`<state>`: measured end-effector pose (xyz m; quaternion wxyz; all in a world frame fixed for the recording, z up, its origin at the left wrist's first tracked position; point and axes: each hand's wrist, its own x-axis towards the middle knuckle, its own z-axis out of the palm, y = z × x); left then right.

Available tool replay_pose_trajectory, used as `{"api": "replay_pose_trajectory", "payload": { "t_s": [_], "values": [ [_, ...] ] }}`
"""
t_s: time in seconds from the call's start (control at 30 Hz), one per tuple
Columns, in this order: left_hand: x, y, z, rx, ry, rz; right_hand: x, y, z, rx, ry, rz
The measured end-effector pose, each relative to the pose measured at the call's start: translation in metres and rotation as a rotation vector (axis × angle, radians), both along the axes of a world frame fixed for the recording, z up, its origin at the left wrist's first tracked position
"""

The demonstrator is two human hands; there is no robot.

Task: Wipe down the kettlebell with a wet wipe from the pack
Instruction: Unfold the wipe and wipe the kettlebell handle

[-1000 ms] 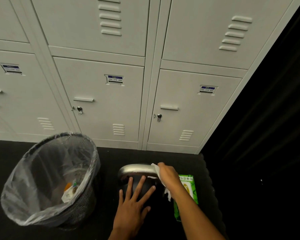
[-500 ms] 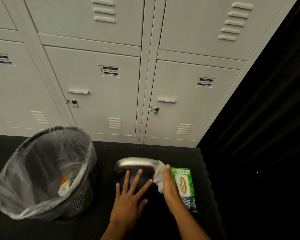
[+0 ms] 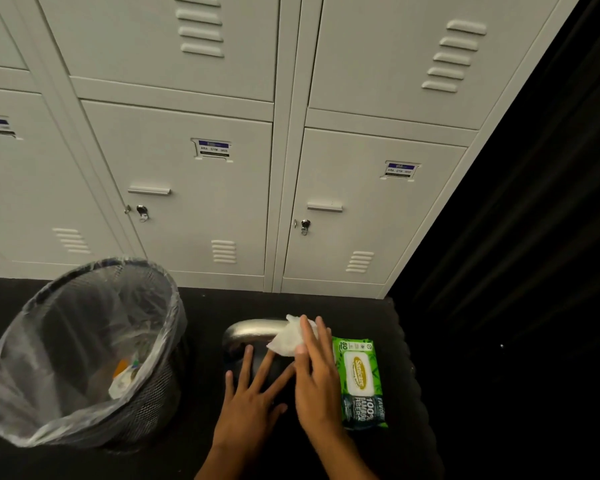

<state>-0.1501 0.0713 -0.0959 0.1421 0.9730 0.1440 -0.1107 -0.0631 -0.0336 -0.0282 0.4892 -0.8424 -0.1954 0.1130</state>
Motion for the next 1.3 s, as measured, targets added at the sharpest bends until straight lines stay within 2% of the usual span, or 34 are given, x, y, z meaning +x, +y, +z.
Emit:
{"api": "replay_pose_trajectory", "payload": {
  "t_s": [0.07, 0.17, 0.23, 0.3, 0.33, 0.4, 0.53, 0.63, 0.77, 0.83, 0.9, 0.97, 1.03, 1.1, 1.17, 1.27, 1.3],
  "values": [
    [0.001, -0.002, 0.008, -0.022, 0.009, -0.010, 0.000, -0.008, -0.004, 0.122, 0.102, -0.035],
    [0.004, -0.004, 0.014, -0.039, 0.035, 0.008, 0.014, -0.007, -0.003, 0.254, 0.390, -0.153],
    [0.003, -0.003, 0.012, -0.040, 0.054, -0.006, 0.034, 0.000, 0.009, 0.120, 0.620, -0.263],
    [0.001, -0.001, 0.012, -0.038, 0.043, -0.008, 0.053, 0.008, 0.023, -0.083, 0.798, -0.260],
    [0.001, 0.000, 0.012, -0.035, 0.037, -0.008, 0.059, 0.013, 0.029, -0.164, 0.793, -0.211],
    [0.002, 0.000, 0.012, -0.032, 0.049, -0.015, 0.060, 0.023, 0.037, -0.234, 0.591, -0.110],
    [0.002, 0.000, 0.012, 0.043, -0.002, -0.015, 0.025, 0.027, 0.033, -0.188, 0.132, -0.053],
    [-0.002, 0.003, 0.009, 0.015, 0.042, 0.044, -0.003, 0.012, 0.018, -0.226, -0.093, 0.025],
    [-0.001, 0.003, 0.005, 0.010, -0.044, -0.005, -0.007, -0.003, -0.002, 0.022, -0.004, -0.020],
    [-0.001, -0.001, 0.005, 0.003, -0.067, -0.012, -0.001, -0.003, -0.006, 0.173, 0.159, -0.095],
    [0.001, -0.004, 0.010, -0.046, -0.016, -0.008, 0.012, -0.003, -0.007, 0.257, 0.347, -0.152],
    [0.003, -0.004, 0.014, -0.061, 0.018, -0.004, 0.035, 0.002, -0.001, 0.146, 0.539, -0.212],
    [0.001, -0.002, 0.014, -0.044, 0.027, -0.003, 0.054, 0.010, 0.009, -0.009, 0.645, -0.186],
    [0.001, -0.001, 0.015, -0.045, 0.019, -0.009, 0.059, 0.021, 0.024, -0.130, 0.530, -0.110],
    [0.002, 0.000, 0.014, -0.075, 0.010, -0.007, 0.049, 0.027, 0.035, -0.183, 0.325, -0.055],
    [-0.002, 0.002, 0.015, -0.012, 0.021, -0.009, 0.020, 0.023, 0.025, -0.241, 0.004, -0.040],
    [-0.004, 0.001, 0.017, -0.063, 0.051, 0.029, 0.009, 0.019, 0.020, -0.253, -0.079, -0.014]
  ]
}}
